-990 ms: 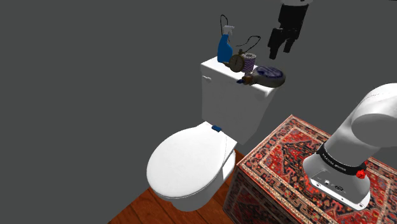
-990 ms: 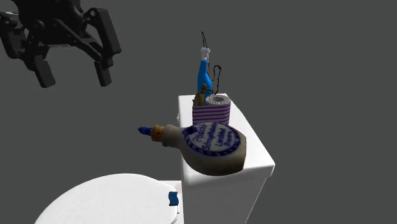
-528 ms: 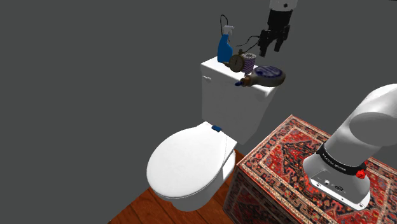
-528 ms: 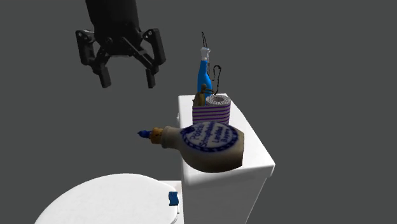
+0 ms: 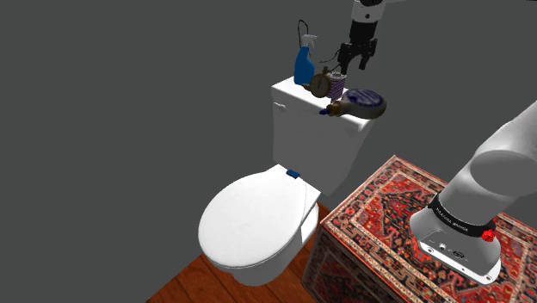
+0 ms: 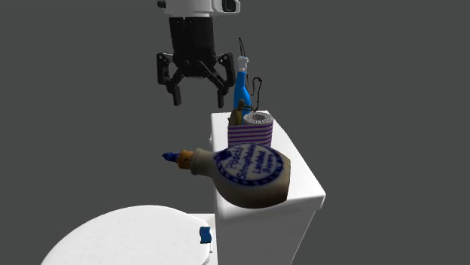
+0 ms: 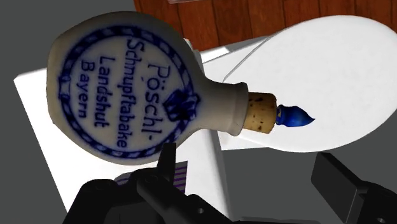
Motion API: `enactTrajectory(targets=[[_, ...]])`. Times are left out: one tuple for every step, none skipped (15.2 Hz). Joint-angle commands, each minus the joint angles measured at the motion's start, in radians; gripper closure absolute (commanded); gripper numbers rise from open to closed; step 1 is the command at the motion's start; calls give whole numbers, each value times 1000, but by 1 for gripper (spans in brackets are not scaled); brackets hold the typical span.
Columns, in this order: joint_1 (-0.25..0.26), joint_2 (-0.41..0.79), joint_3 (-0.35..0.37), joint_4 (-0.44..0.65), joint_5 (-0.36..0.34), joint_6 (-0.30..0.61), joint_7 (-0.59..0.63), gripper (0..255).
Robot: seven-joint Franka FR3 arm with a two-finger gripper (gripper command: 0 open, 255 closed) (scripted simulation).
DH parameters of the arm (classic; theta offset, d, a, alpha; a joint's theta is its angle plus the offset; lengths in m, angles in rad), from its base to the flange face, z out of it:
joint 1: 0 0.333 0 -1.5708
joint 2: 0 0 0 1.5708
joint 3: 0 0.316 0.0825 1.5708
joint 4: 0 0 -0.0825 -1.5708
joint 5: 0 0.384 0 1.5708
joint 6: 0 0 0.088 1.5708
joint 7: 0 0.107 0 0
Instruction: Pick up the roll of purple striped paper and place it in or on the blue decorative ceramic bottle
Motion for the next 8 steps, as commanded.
enactTrajectory(targets=[[-11,75,-18,61,12,14,-16,0],[-17,111,-26,90,19,20,-24,0],[-23,147,-34,121,27,25,-32,0],[-30,184,-41,153,36,29,-40,0],[-37,220,-47,187,45,31,-48,0],[-45,257,-53,221,55,33,-56,0],[-53,294,-59,257,65,33,-64,0],[-61,332,-64,295,76,32,-71,0]])
